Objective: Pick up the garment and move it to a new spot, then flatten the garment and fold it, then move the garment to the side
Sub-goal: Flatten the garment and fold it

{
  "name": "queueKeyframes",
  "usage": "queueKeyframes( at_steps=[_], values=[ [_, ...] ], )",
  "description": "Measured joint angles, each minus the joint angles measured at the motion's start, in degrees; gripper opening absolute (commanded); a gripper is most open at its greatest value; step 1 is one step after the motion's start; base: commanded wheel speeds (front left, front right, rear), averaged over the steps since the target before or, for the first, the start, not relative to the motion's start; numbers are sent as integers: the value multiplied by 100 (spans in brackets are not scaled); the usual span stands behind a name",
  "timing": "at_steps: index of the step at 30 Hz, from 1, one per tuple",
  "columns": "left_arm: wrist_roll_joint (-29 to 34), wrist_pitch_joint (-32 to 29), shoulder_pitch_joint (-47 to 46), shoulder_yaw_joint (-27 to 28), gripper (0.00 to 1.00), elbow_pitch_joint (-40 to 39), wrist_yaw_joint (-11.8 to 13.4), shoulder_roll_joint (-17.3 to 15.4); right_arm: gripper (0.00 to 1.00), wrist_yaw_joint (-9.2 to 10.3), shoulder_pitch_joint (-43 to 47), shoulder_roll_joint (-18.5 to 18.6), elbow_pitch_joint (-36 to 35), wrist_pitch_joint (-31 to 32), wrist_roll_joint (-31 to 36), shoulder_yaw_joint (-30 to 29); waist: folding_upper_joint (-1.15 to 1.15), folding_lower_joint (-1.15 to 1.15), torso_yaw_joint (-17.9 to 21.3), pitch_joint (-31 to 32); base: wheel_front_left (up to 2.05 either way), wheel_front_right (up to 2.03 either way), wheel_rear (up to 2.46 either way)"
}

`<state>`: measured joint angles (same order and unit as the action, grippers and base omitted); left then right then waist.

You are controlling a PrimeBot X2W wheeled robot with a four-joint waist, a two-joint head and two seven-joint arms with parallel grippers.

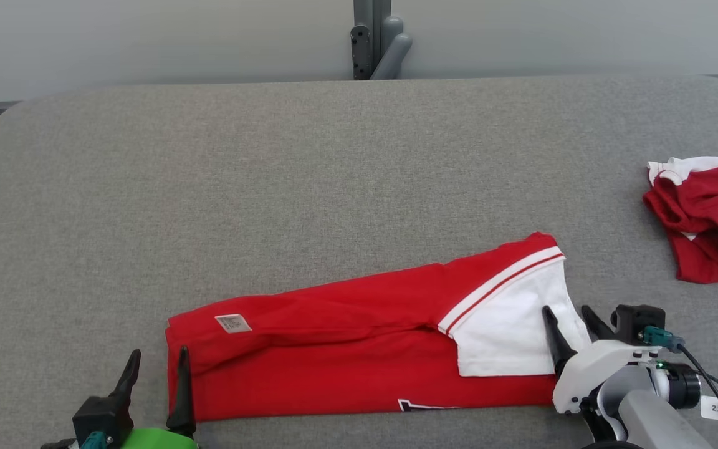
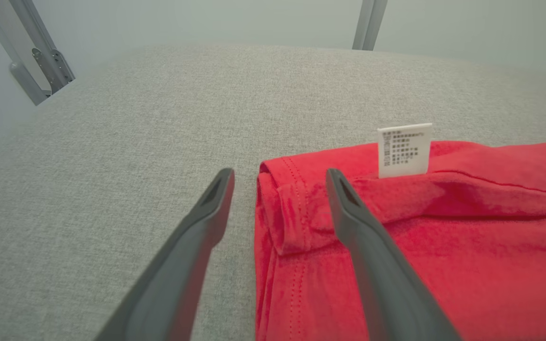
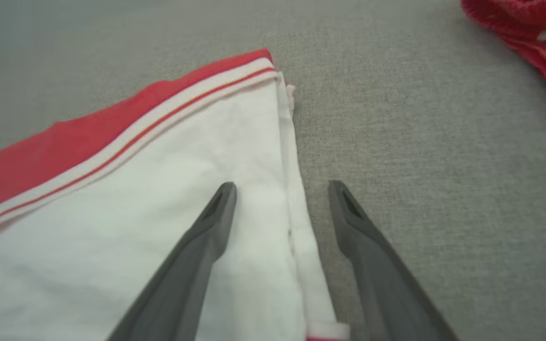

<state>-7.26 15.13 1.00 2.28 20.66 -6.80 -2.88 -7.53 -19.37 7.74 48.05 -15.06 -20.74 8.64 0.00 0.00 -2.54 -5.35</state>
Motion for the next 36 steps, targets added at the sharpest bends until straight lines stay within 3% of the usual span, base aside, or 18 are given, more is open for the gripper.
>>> queueKeyframes(
  at_steps=[6, 7, 8, 10, 14, 18, 23, 27, 32, 36],
  values=[
    [-5, 0, -114, -2, 100, 11, -3, 2, 100, 18, -340, -126, 697, 41, -224, 238, 0, 0, -132, -122, 0, 0, 0],
    [-12, 0, -122, 4, 100, 12, -3, 0, 89, 31, -370, -134, 728, 32, -300, 328, 0, 0, -146, -137, 0, 0, 0],
    [-18, 0, -135, 9, 100, 12, -5, 1, 45, 33, -394, -138, 749, 24, -374, 414, 0, 0, -157, -149, 0, 0, 0],
    [-18, 0, -146, 5, 100, 12, -8, 1, 0, 34, -427, -144, 765, 5, -555, 587, 0, 0, -171, -164, 0, 0, 0],
    [-29, 0, -149, -14, 100, 14, -9, 1, 0, 22, -472, -178, 755, 4, -870, 880, 0, 0, -168, -172, 0, 0, 0],
    [-63, 0, -160, -54, 100, -1, -9, 2, 0, -10, -521, -22, 730, -9, -1094, 794, 0, 0, -174, -179, 0, 0, 0],
    [-77, 0, -164, -77, 100, -43, -9, 1, 0, -1, -567, 447, 357, 3, -927, -121, 0, 0, -168, -173, 0, 0, 0],
    [-126, 0, -159, -77, 100, -29, -10, 1, 0, 0, -389, 410, -85, 2, -480, -639, 0, 0, -134, -137, 0, 0, 0],
    [-180, 0, -133, -116, 100, 19, -19, 1, 0, 3, -199, 152, -784, 1, -182, -390, 0, 0, -65, -82, 0, 0, 0],
    [-223, 0, -113, -242, 100, 93, -24, 2, 0, 4, -45, -38, -1339, 1, -166, 497, 0, 0, 8, -8, 0, 0, 0]
  ],
)
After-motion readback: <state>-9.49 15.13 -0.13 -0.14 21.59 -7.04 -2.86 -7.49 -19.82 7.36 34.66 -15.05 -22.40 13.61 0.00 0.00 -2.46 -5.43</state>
